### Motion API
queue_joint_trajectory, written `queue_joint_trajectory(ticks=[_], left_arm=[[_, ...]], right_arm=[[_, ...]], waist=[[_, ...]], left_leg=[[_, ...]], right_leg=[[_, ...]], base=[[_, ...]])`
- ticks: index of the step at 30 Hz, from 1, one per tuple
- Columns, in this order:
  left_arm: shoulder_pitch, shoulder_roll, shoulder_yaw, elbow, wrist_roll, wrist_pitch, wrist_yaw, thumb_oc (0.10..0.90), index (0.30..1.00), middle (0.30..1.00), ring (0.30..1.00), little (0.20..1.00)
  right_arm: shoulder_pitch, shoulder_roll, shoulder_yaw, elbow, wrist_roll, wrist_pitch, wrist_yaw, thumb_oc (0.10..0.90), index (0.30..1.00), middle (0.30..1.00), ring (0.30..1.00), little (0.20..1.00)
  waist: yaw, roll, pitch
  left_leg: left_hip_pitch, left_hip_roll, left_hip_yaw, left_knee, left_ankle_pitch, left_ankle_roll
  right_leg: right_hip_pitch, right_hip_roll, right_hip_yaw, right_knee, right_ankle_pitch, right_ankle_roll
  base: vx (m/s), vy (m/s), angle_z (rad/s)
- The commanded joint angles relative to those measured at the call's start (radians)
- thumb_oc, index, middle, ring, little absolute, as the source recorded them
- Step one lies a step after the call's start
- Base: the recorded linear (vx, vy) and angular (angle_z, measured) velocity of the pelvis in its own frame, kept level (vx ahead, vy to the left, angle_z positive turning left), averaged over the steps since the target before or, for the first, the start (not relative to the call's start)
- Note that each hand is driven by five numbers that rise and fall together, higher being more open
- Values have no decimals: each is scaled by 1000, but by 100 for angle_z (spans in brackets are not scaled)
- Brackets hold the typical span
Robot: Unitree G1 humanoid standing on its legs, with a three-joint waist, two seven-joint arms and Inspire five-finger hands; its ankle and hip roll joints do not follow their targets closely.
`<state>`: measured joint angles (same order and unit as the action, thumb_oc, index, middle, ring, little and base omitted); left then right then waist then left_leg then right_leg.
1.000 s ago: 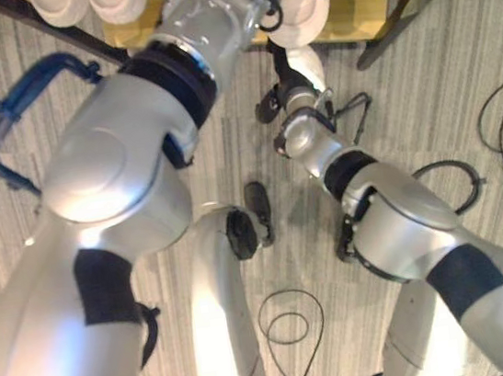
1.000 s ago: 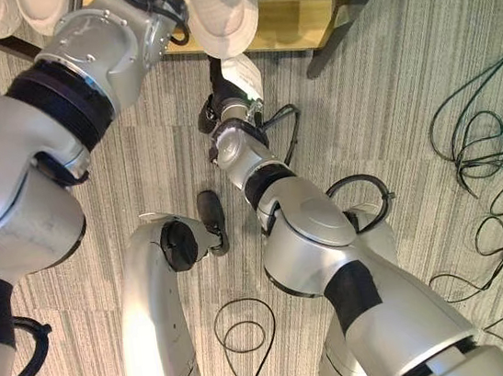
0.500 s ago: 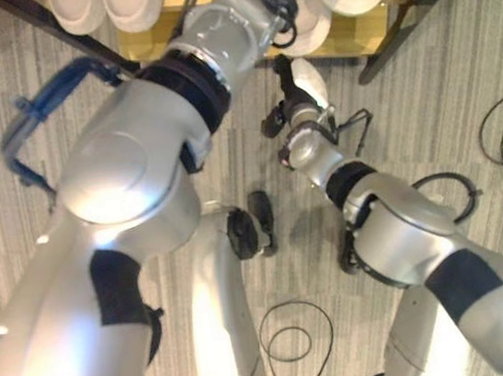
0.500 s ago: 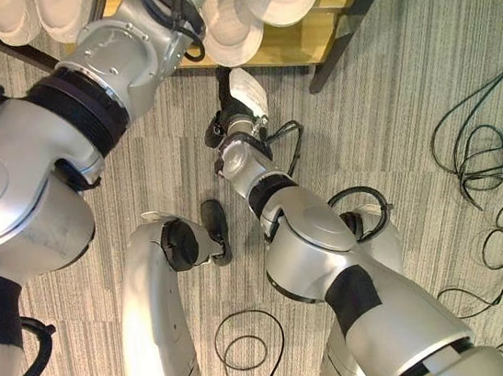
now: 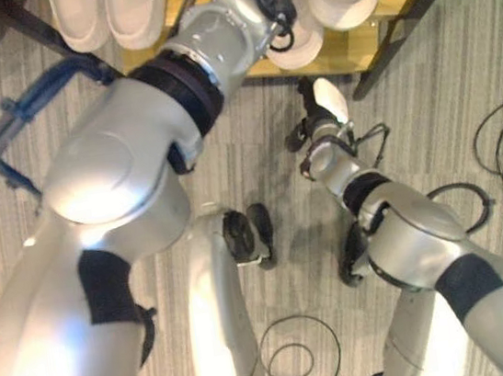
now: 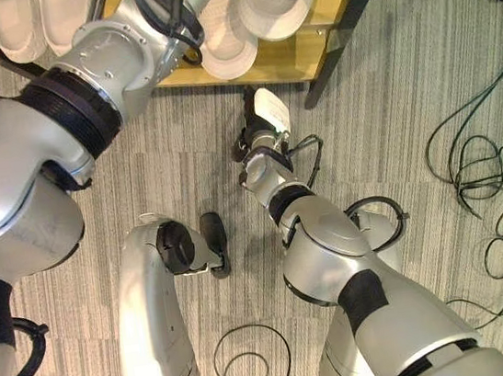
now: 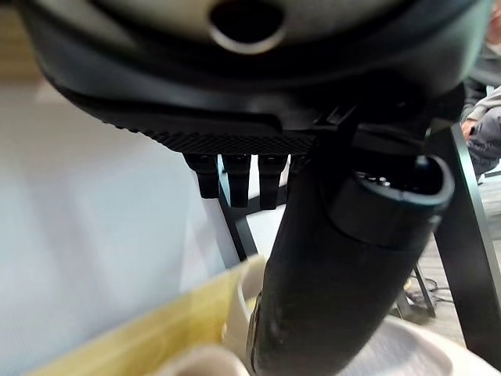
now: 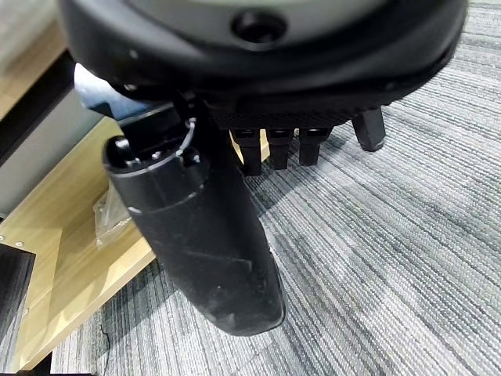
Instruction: Arrange the slippers neatly on the shoe rack.
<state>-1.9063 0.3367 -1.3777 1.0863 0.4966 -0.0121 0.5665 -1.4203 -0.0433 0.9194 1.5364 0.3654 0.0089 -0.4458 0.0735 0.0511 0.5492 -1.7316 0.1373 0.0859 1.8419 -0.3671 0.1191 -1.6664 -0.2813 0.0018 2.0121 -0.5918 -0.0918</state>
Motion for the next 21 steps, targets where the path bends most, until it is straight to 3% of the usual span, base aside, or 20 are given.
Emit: queue_joint_trajectory(ticks=[1,7,8,11,21], left_arm=[[-155,49,53,3,8,17,99,800,900,900,900,900],[-116,52,85,-24,-20,9,103,800,900,900,900,900],[-54,42,148,-27,-83,1,98,800,900,900,900,900],[-6,12,214,-30,-155,-14,103,800,900,900,900,900],[120,3,350,-65,-262,-27,126,800,900,900,900,900]], right_arm=[[-159,113,-70,55,-9,-62,-37,800,900,900,900,900],[-139,100,-69,51,-8,-54,-43,800,900,900,900,900],[-116,102,-72,46,-14,-42,-47,800,900,900,900,900],[-120,115,-74,51,-4,-38,-66,800,900,900,900,900],[-124,161,-54,42,7,-29,-78,800,900,900,900,900]], waist=[[-3,-3,-29],[-3,-1,-29],[0,-4,-29],[2,-8,-29],[10,-27,-29]], left_leg=[[162,-45,-195,116,-285,-54],[162,-63,-197,157,-284,-56],[162,-77,-198,197,-290,-56],[162,-85,-199,230,-301,-57],[162,-90,-200,271,-314,-61]], right_leg=[[96,29,115,9,-52,53],[96,24,134,66,-63,42],[96,23,140,114,-80,30],[96,27,141,154,-98,21],[96,36,143,202,-119,7]], base=[[0,0,0],[-22,-24,7],[-31,-48,15],[-28,-39,14],[-5,-19,2]])
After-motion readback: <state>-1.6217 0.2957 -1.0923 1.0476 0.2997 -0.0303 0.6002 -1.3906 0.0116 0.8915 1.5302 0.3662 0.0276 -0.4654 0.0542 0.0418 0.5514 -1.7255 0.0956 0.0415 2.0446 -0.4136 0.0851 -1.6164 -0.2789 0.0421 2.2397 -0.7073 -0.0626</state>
